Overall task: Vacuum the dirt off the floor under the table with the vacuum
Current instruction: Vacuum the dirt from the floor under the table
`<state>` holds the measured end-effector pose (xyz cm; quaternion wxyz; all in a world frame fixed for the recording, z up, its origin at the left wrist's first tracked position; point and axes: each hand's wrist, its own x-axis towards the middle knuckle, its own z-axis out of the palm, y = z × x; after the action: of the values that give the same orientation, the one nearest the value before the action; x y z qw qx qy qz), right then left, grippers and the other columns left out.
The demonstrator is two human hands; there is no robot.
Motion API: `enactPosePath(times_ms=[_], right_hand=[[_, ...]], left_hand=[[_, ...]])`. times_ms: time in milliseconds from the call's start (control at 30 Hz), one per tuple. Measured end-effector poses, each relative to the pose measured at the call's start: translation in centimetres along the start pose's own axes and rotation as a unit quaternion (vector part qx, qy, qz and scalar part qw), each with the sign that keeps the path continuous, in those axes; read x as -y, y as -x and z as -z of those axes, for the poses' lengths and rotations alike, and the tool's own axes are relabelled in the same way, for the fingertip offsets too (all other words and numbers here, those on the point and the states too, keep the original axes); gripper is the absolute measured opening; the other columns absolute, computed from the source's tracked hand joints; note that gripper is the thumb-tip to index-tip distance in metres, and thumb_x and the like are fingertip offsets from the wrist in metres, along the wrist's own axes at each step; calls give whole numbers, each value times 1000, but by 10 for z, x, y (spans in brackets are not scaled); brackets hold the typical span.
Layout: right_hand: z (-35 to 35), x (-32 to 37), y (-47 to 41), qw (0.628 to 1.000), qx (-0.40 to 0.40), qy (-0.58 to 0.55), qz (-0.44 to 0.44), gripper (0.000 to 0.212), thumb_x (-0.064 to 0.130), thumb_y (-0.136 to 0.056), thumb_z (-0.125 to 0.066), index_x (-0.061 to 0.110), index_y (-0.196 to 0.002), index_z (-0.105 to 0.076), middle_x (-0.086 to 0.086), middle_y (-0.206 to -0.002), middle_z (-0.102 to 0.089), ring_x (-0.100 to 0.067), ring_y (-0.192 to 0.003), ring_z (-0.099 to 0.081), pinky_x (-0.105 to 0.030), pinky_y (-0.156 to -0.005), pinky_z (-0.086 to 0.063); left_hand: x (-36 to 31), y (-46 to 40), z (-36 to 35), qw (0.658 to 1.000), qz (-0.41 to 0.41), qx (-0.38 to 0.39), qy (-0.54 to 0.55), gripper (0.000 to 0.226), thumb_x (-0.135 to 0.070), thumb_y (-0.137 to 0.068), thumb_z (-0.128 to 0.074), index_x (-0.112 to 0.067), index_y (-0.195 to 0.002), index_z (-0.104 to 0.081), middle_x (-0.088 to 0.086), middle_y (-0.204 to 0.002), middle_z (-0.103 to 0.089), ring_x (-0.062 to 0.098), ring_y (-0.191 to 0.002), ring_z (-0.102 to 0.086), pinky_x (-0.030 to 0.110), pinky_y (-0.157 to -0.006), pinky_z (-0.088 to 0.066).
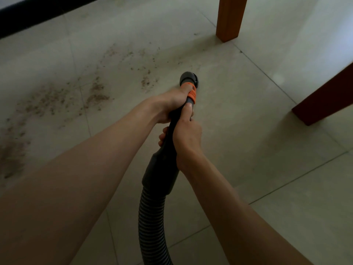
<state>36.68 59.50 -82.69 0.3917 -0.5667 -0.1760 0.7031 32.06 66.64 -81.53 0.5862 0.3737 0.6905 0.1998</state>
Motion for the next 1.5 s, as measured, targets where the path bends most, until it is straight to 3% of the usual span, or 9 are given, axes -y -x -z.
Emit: enactPosePath(times_ms=[133,300,633,767,900,1000,1100,1267,1500], right_hand=[[2,4,6,995,51,-70,-54,58,49,-98,-36,-4,-108,-59,-7,-52,-48,-16,-35,-49,-23,-40,-44],[6,4,8,998,23,-52,-37,60,50,-98,-35,-4,-105,-60,-7,-52,-49,-15,-35,-50,-24,-41,-44],[17,1,23,998,14,28,-54,55,49,-97,-37,-1,-104,-60,-9,-57,-52,-19,-39,-51,-25,-42,-43],[19,-4,36,993,35,101,-54,51,46,-98,-38,-1,-97,-58,-9,-58,-49,-18,-37,-49,-23,-40,-42],[16,-13,52,982,63,169,-61,52,46,-98,-37,-3,-98,-56,-11,-58,-49,-18,-36,-47,-21,-38,-41],[12,-22,64,969,96,216,-76,52,48,-98,-35,0,-87,-52,-11,-57,-48,-18,-34,-47,-21,-38,-40],[5,-32,79,953,124,258,-95,50,47,-98,-36,3,-82,-49,-11,-56,-48,-17,-32,-46,-21,-38,-40],[-12,-44,106,924,184,307,-132,47,45,-98,-35,5,-77,-48,-10,-54,-47,-19,-36,-48,-20,-38,-42],[-34,-73,134,879,156,448,-51,45,40,-99,-37,-1,-94,-55,-10,-62,-52,-19,-43,-52,-23,-38,-45]], left_hand=[[4,-5,3,999,18,-28,-35,35,-34,-97,-35,-13,-69,-41,7,-66,-44,19,-60,-44,31,-61,-38],[1,-4,-4,999,12,-28,-37,37,-37,-97,-36,-11,-71,-44,8,-68,-47,23,-71,-48,34,-69,-39],[20,5,-5,999,17,1,28,40,-42,-98,-36,-10,-76,-48,5,-67,-49,19,-61,-48,32,-66,-40],[40,18,3,988,32,10,151,37,-38,-98,-40,-12,-73,-46,4,-66,-47,17,-58,-47,28,-59,-42],[64,39,10,957,57,-10,286,36,-38,-94,-46,-12,-69,-48,2,-64,-49,15,-58,-49,25,-59,-44],[83,55,16,932,63,-42,355,33,-35,-92,-47,-15,-65,-45,0,-63,-46,15,-56,-47,25,-58,-41],[104,75,24,928,85,-69,355,33,-43,-90,-45,-13,-75,-47,3,-69,-48,17,-60,-49,27,-60,-41],[133,110,40,912,80,-118,385,35,-39,-95,-42,-16,-69,-44,3,-70,-46,17,-62,-46,27,-57,-36],[162,144,56,895,78,-148,413,34,-40,-98,-35,-11,-85,-46,4,-77,-49,16,-67,-50,25,-57,-42]])
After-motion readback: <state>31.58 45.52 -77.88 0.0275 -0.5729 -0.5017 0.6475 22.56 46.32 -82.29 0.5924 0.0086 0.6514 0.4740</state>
